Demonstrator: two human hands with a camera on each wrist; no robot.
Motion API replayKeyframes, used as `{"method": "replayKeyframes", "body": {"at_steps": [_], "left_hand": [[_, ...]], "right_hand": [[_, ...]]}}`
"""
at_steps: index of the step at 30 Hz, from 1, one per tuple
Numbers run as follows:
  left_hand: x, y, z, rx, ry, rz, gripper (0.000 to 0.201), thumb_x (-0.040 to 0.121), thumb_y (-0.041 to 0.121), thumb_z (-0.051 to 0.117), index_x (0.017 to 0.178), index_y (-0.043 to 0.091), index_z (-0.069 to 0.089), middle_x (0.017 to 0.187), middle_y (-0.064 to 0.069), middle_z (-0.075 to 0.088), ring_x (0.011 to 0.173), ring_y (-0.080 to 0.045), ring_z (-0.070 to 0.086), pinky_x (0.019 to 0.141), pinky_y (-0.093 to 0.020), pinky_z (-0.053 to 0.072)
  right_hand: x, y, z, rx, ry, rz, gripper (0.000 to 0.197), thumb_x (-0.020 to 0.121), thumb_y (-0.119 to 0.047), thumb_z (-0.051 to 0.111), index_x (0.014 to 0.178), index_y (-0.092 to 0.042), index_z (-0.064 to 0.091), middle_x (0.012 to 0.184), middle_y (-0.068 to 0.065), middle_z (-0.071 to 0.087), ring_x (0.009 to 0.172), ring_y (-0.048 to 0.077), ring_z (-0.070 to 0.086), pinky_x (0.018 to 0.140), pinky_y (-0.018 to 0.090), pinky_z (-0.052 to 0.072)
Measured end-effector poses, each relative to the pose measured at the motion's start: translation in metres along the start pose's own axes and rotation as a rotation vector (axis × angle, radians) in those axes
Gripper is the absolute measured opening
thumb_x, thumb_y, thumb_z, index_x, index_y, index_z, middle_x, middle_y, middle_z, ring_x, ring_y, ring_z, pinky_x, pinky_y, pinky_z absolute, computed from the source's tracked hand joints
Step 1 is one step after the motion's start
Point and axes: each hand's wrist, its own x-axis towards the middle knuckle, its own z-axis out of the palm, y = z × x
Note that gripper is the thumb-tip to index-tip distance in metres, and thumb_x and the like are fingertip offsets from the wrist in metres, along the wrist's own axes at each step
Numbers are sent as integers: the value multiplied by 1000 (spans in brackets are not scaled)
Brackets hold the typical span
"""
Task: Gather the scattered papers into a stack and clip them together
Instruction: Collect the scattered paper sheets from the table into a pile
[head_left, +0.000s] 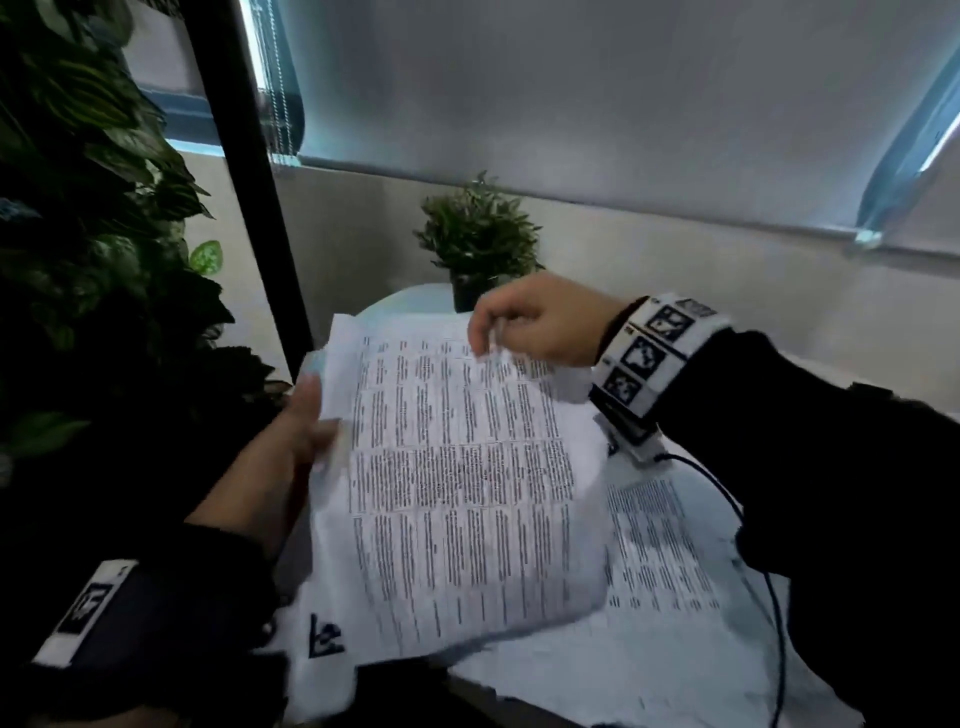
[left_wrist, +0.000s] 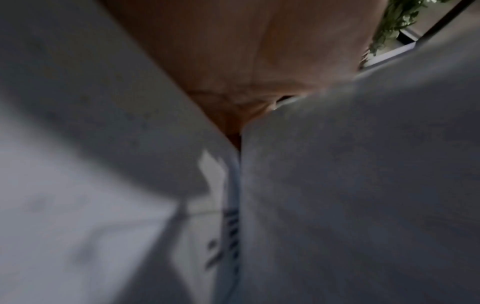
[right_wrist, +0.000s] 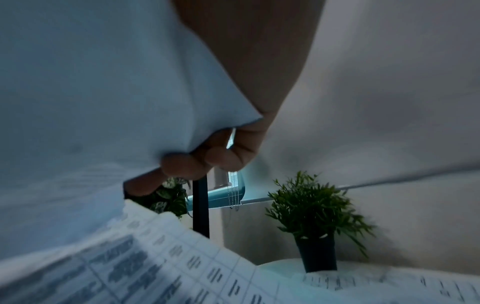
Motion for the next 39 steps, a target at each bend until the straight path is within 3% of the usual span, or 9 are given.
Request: {"method": "replayKeyframes", "body": {"at_steps": [5,12,16,19,22,25,30,35,39], "left_hand": [[12,-13,-6,462,233,283,37,75,-7,73,106,12,65,98,-6,75,87,-24,72,77,-39,59],[25,-10,-54,602,470,240,111,73,-16,71,150,17,-1,137,-5,36,121,-23,42,97,-42,37],[27,-10,-56,600,381,304,105,68,-14,75,147,26,19,138,-1,38,124,-21,43,99,-41,39],[19,-8,-48,665,361,400,48,76,-12,71,100,28,63,119,-5,58,101,-20,57,85,-27,47],[9,-5,-38,524,340,443,30,76,-17,66,78,13,66,105,-10,64,79,-7,59,60,-6,49],[9,-5,-38,492,302,410,36,78,-18,63,79,18,69,113,-11,63,100,-22,62,82,-24,49],[9,-2,-23,447,193,329,44,83,-4,65,73,37,76,107,0,67,102,-13,62,102,-35,43],[2,-1,1,-11,26,234,54,43,69,74,67,21,80,79,2,77,67,-17,73,55,-29,60],[10,-9,-10,301,264,366,17,79,0,73,91,10,69,83,3,76,69,-11,71,67,-30,60]], "right_hand": [[3,8,5,-126,301,98,38,84,-4,54,120,-16,57,115,7,60,92,18,54,86,30,46],[-90,107,45,-215,-502,705,152,28,-80,69,151,-17,6,157,5,19,141,25,24,118,39,18],[-112,123,51,-159,-354,730,120,64,-39,84,152,-22,4,158,-2,14,145,17,16,115,29,14],[-110,123,37,-171,-254,739,92,70,-25,82,146,-16,29,144,4,41,124,19,45,101,28,36],[-107,110,-2,-305,-150,641,26,72,-23,80,93,-19,64,82,-7,56,85,17,50,65,24,37],[-102,86,-50,-392,-37,554,30,76,-20,76,59,-25,52,62,-6,51,73,18,52,63,30,37],[-66,25,-81,140,270,276,9,81,8,64,88,5,64,59,-9,62,51,-5,52,52,9,43],[4,2,-26,-66,147,214,9,82,-13,70,81,-17,61,74,-8,58,67,-5,53,69,18,43],[21,16,8,198,141,427,60,84,-49,60,135,-20,44,130,2,56,111,21,57,91,39,50]]}}
